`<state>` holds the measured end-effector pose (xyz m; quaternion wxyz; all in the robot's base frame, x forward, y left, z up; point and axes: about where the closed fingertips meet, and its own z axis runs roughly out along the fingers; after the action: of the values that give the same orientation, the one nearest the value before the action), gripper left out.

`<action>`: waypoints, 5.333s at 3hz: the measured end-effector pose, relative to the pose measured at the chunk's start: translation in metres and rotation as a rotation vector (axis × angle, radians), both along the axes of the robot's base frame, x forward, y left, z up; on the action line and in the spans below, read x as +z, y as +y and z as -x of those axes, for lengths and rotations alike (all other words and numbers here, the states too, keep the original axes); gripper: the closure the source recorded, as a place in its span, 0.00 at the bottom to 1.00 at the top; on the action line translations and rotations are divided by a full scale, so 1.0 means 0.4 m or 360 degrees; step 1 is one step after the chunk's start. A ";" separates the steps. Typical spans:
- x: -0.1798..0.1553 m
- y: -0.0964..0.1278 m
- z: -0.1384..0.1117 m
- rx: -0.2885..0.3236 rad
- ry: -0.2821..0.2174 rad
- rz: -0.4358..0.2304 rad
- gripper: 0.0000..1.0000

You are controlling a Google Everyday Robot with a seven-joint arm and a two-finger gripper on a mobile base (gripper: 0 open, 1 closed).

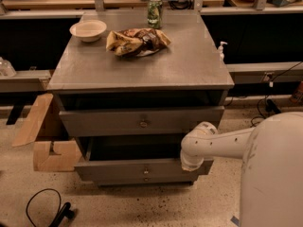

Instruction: Open middle drawer

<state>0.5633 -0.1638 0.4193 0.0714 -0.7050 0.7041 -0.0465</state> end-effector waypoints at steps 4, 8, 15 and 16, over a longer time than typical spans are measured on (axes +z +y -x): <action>-0.009 0.005 -0.019 0.0031 -0.0004 -0.0038 0.00; -0.015 0.012 0.168 -0.0048 0.0196 0.0040 0.78; 0.025 0.008 0.225 -0.0079 0.0267 0.0053 1.00; 0.021 0.007 0.242 -0.0084 0.0291 0.0055 1.00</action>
Offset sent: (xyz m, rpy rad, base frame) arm 0.0000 0.0000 0.0000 0.0000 0.0000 0.0000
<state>0.4665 -0.1610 0.4278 -0.0066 -0.6887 0.7250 0.0039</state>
